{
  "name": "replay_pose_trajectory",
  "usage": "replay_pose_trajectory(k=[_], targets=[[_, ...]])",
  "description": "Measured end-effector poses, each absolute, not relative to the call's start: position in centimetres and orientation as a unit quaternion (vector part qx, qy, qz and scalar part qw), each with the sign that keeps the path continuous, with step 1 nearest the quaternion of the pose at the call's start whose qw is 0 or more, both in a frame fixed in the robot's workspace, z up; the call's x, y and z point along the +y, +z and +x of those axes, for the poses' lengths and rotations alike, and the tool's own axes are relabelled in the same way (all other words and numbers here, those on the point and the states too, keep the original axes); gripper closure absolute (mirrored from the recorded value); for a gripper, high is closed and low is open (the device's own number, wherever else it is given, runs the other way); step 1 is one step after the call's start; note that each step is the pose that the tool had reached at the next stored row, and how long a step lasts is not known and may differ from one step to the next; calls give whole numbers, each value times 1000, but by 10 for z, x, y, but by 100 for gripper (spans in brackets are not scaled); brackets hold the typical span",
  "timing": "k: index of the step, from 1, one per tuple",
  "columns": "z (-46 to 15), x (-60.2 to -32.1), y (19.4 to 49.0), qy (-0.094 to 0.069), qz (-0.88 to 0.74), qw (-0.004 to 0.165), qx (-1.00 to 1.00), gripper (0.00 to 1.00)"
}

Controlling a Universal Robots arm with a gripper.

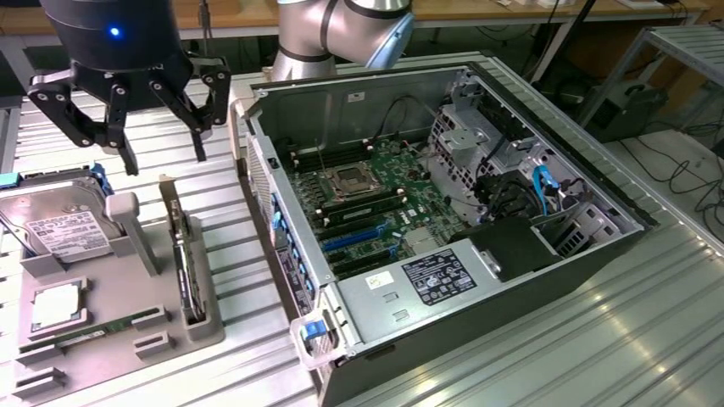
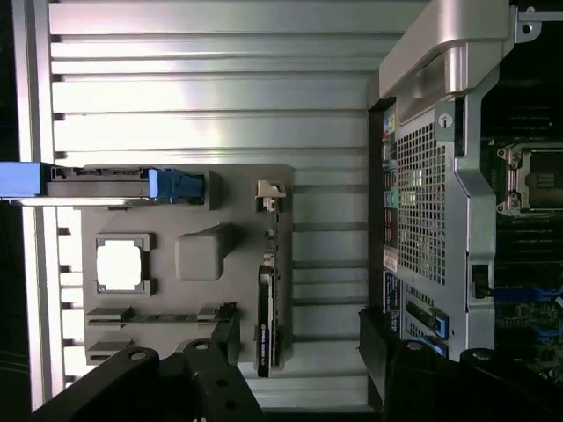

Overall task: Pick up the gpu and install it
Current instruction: 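Pick up the gpu and move the gpu toward the slot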

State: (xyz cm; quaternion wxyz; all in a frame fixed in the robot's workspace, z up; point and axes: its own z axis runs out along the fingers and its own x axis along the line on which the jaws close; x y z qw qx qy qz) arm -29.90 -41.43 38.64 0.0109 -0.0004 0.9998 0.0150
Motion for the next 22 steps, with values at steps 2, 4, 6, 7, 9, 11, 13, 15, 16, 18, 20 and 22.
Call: replay_pose_trajectory(k=[2,4,6,7,9,11,13,15,16,18,20,22], targets=[[-300,-416,386,14,-4,11,1000,34],[-301,-418,384,15,-4,12,1000,34],[-306,-418,382,15,-4,12,1000,34],[-309,-418,382,15,-4,12,1000,34],[-312,-418,381,15,-4,13,1000,34],[-313,-418,381,15,-4,13,1000,34],[-314,-418,381,14,-4,12,1000,34],[-314,-418,380,14,-4,12,1000,34],[-315,-418,380,15,-4,12,1000,34],[-315,-418,380,14,-4,12,1000,34],[-315,-418,379,14,-4,12,1000,34],[-316,-418,379,15,-4,12,1000,34]])
